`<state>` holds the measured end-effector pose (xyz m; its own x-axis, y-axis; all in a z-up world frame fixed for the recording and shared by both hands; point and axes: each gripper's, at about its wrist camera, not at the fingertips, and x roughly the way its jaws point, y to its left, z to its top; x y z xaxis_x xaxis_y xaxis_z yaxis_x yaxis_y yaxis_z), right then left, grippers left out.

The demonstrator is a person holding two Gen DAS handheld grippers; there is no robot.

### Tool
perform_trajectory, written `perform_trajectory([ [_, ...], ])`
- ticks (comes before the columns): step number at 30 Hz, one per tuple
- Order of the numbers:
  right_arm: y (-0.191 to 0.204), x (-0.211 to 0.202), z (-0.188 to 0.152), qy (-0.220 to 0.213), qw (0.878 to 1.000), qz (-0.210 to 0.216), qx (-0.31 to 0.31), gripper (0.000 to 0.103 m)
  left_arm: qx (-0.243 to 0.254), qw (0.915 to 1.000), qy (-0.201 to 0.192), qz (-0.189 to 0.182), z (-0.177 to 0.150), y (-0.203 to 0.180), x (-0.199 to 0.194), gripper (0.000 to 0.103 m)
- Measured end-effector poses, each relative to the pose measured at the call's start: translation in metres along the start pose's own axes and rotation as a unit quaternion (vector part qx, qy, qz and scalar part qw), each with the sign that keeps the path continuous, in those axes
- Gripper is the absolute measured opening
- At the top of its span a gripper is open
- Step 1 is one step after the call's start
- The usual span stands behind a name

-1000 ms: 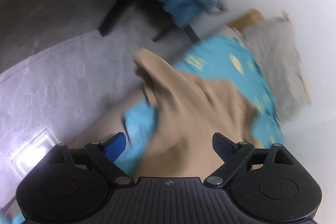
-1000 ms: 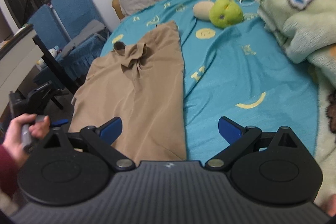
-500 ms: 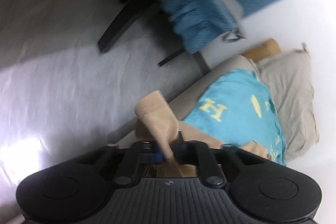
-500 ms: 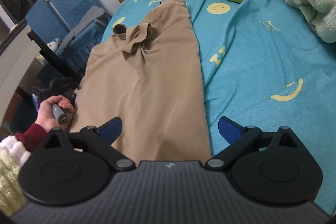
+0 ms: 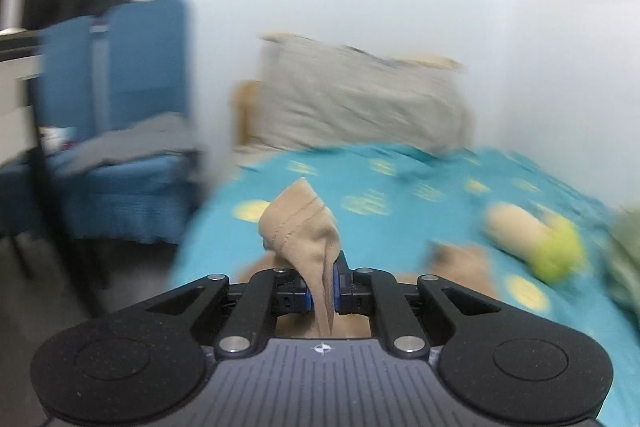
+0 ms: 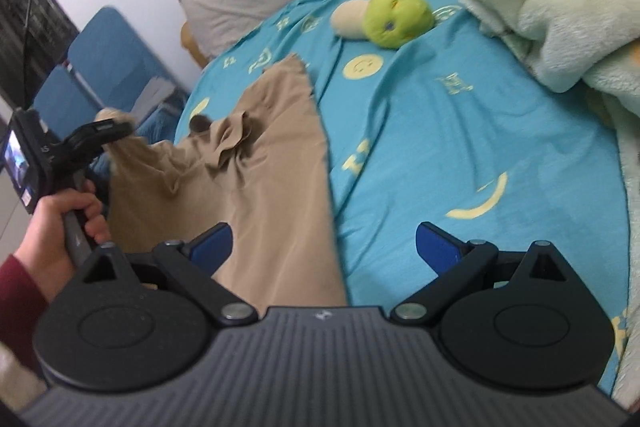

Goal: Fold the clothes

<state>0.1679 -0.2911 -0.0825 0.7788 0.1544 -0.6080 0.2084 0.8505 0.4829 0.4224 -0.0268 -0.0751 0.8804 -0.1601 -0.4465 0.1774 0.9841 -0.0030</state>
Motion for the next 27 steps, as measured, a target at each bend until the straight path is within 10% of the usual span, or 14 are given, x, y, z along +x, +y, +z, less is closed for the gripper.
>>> perform_trajectory([
  [4, -0.002, -0.004, 0.000, -0.032, 0.999, -0.010, -0.015, 0.100, 0.017, 0.9991, 0.018, -0.035, -0.029, -0.060, -0.002, 0.065],
  [8, -0.003, -0.001, -0.001, -0.031, 0.999, 0.004, -0.023, 0.100, -0.001, 0.9974, 0.054, -0.047, -0.050, -0.076, -0.027, 0.081],
  [22, 0.017, -0.033, -0.007, -0.070, 0.993, 0.076, -0.061, 0.098, 0.025, 0.9993, 0.028, 0.000, -0.096, -0.030, -0.238, 0.103],
  [27, 0.039, -0.047, -0.017, -0.083, 0.985, 0.083, -0.128, 0.072, 0.014, 0.9994, 0.033, 0.002, -0.113, -0.017, -0.252, 0.103],
])
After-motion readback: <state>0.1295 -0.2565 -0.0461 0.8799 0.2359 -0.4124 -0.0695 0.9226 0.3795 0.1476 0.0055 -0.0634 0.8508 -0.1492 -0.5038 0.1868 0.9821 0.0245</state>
